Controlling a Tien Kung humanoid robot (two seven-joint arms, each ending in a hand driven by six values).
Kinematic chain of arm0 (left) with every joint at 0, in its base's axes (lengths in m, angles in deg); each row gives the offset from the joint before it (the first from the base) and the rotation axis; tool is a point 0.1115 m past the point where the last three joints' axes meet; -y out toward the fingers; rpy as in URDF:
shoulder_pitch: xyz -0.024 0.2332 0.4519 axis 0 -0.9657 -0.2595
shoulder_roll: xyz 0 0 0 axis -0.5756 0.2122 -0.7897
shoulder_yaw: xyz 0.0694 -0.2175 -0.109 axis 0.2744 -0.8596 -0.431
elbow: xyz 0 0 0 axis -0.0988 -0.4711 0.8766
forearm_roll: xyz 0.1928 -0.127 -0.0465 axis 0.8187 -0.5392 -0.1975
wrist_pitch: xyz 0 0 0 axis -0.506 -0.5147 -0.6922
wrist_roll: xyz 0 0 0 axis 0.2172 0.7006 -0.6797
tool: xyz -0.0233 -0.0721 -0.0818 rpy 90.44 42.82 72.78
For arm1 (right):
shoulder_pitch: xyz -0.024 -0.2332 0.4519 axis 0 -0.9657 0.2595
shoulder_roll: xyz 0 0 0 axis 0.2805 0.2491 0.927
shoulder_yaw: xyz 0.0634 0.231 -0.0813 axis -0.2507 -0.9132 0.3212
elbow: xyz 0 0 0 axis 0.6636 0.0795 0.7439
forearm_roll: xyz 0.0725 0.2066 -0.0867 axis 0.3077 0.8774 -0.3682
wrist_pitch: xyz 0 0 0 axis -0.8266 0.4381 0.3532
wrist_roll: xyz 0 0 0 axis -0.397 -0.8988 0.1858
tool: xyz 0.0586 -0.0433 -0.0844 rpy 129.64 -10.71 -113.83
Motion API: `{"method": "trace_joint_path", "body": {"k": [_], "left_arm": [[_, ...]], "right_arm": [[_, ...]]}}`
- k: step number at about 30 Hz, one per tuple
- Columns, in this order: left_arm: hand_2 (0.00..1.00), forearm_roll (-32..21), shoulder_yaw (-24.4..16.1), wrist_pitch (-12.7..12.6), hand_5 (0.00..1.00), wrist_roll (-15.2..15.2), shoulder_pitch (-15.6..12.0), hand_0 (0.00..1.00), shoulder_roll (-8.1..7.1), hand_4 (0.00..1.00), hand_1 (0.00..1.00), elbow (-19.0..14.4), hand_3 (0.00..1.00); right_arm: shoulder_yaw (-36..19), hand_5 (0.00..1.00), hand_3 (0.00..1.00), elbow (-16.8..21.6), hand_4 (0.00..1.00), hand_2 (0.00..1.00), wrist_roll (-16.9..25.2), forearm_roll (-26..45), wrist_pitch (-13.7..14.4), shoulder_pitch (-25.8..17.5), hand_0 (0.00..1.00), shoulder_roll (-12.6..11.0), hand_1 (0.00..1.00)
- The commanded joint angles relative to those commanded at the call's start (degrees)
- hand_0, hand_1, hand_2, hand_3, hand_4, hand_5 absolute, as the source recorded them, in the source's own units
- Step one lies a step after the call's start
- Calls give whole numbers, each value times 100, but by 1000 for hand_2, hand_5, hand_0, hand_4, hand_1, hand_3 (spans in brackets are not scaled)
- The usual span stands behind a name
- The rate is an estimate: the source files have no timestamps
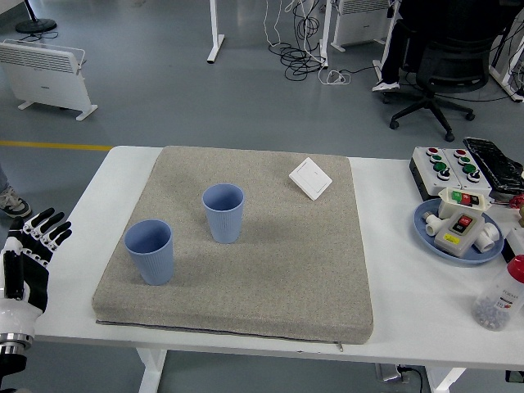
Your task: Push cup pick cup insert cup
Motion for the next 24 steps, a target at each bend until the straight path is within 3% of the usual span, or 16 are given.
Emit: {"method": "trace_joint_path", "body": {"k": [6, 13, 14, 19, 20, 24], "left_arm": [[505, 683, 387, -195, 998, -352, -282, 483, -88, 592, 521, -3, 530], [496, 1124, 1109, -111, 998, -366, -506, 485, -204, 597, 511, 251, 506], [498, 1152, 1152, -112, 998, -359, -505, 527, -207, 601, 521, 268, 498], [498, 1277, 1426, -68, 998, -260, -416, 527, -227, 601, 521, 370, 498], [503, 1277, 1460, -61, 998, -247, -376, 617, -210, 610, 531, 382, 498], [503, 1282, 1549, -60, 998, -219, -203, 617, -155, 610, 531, 384, 498]], "right_arm": [[-1, 481, 547, 0, 108, 614, -7, -25, 1, -21, 690, -9, 593], [24, 479, 547, 0, 109, 614, -18, -35, 0, -39, 690, -26, 593], [27, 480, 547, 0, 108, 613, -19, -35, 0, -41, 690, -26, 593], [39, 480, 547, 0, 108, 613, -21, -29, -1, -48, 690, -28, 593], [40, 480, 547, 0, 108, 613, -20, -28, -2, -50, 690, -29, 593], [34, 480, 547, 0, 108, 613, -13, -10, -6, -50, 690, -27, 593]]}}
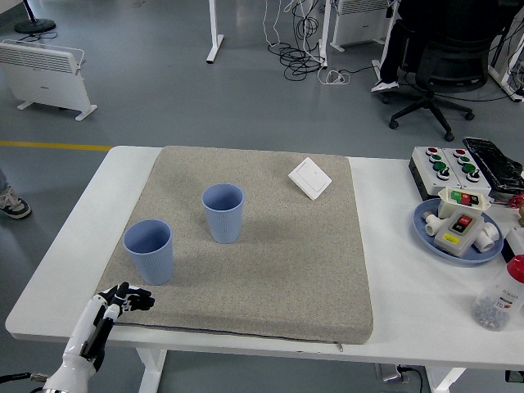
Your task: Push cup pick cup insert cup
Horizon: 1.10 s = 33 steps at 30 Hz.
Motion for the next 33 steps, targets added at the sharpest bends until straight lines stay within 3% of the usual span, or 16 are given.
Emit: {"method": "trace_joint_path", "body": {"k": [2, 12, 16, 22, 33], "left_arm": [[506, 32, 31, 2, 998, 23, 80, 662, 14, 617, 543, 7, 502], [514, 394, 54, 174, 998, 427, 391, 679, 6, 622, 548, 167, 506], [517, 451, 58, 196, 998, 456, 480, 685, 14, 625, 553, 241, 506], [520, 896, -50, 198, 998, 542, 763, 689, 130, 632, 553, 426, 509], [520, 912, -144, 240, 998, 639, 873, 686, 110, 640, 554, 603, 512]], "right_arm": [[-5, 479, 547, 0, 108, 613, 1, 1, -1, 3, 691, 2, 593], [-5, 480, 547, 0, 109, 612, -3, 30, -20, 32, 691, 0, 594], [-3, 479, 547, 0, 109, 613, -3, 41, -20, 41, 691, 4, 593], [-3, 479, 547, 0, 109, 612, 0, 23, -20, 61, 690, 9, 593], [-4, 476, 547, 0, 110, 612, -2, 24, -20, 68, 692, 10, 593]]}}
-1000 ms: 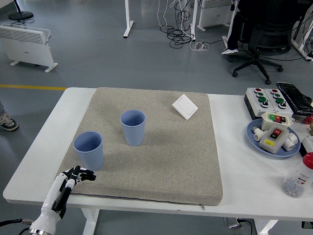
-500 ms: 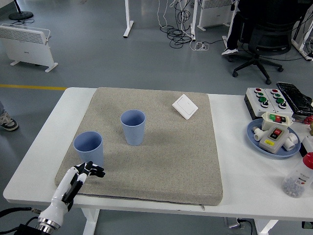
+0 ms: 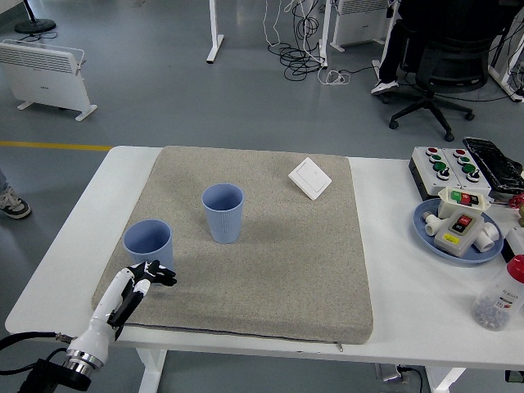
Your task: Push cup pick cup insert cup
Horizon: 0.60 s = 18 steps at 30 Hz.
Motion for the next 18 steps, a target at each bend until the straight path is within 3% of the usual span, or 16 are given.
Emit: {"method": "trace_joint_path", "body": {"k": [18], "left_arm": [[519, 334, -131, -186, 998, 77, 230, 670, 50, 643, 551, 414, 515]], "right_arm": [[29, 473, 547, 0, 108, 612, -21, -3, 3, 6, 691, 13, 593]]}}
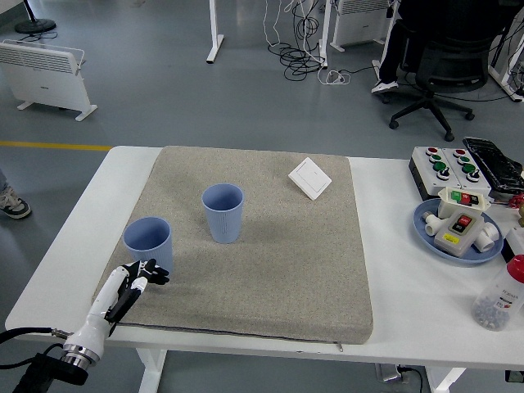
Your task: Push cup pick cup insert cup
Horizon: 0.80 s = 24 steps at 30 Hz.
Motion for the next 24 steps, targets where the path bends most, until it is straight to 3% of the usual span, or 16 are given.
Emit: {"method": "trace_joint_path", "body": {"k": [17, 24], "left_arm": [[512, 325, -91, -55, 998, -99, 578, 668, 248, 639, 546, 699, 513], [509, 369, 35, -51, 998, -155, 790, 668, 233, 633, 543, 987, 513]], "right_arm": [[42, 478, 547, 0, 109, 611, 1, 24, 6, -26, 691, 39, 592], [63, 476, 547, 0, 108, 612, -1, 26, 10, -61, 691, 47, 593]]}}
